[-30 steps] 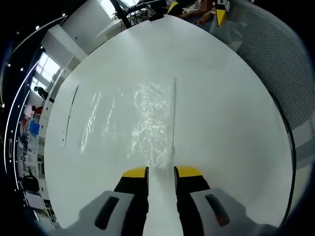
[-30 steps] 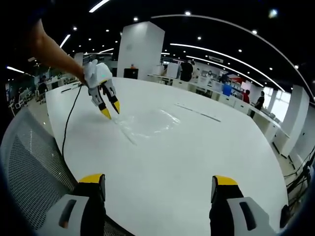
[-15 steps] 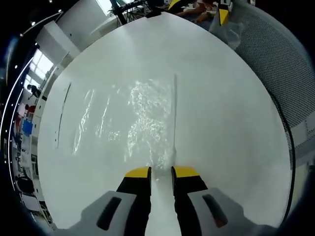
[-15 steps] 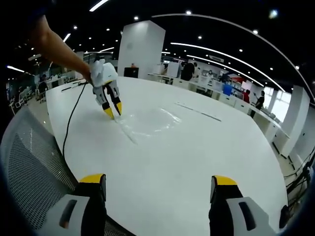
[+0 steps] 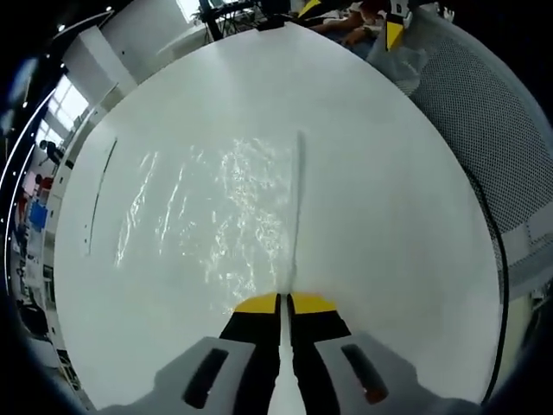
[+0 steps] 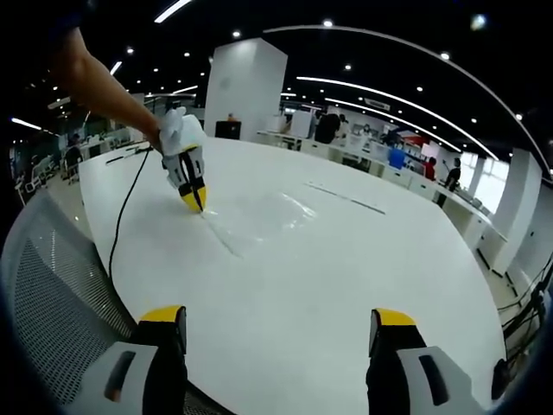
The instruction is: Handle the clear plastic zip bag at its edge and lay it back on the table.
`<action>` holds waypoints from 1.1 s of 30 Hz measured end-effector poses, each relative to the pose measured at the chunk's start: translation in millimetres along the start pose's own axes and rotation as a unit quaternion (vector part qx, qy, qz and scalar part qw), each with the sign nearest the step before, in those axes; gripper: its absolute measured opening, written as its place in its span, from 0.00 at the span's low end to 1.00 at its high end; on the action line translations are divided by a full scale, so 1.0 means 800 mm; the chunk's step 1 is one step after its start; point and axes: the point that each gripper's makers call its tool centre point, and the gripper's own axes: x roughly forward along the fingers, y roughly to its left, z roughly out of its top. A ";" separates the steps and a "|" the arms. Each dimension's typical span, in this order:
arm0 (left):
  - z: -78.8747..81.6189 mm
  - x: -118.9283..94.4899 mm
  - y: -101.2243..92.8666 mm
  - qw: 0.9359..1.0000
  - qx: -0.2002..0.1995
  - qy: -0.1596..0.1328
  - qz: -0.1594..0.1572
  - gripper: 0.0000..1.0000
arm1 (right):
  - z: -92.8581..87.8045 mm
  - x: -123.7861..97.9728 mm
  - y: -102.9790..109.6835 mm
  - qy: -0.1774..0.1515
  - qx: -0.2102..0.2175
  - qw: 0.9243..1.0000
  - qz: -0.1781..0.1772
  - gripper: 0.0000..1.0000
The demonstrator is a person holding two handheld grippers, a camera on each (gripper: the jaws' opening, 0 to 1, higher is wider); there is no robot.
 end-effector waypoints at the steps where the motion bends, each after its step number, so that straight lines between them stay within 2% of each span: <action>1: 0.000 0.000 0.000 1.000 -0.004 0.000 0.001 0.00 | 0.000 0.000 0.000 0.001 -0.001 1.000 0.000 0.87; 18: -0.007 -0.008 -0.004 1.000 -0.005 0.009 0.019 0.00 | 0.001 0.000 0.001 0.000 -0.006 1.000 0.001 0.88; 33: 0.004 -0.024 -0.010 0.999 -0.013 0.005 0.038 0.00 | 0.004 -0.001 0.000 -0.002 -0.012 1.000 -0.001 0.88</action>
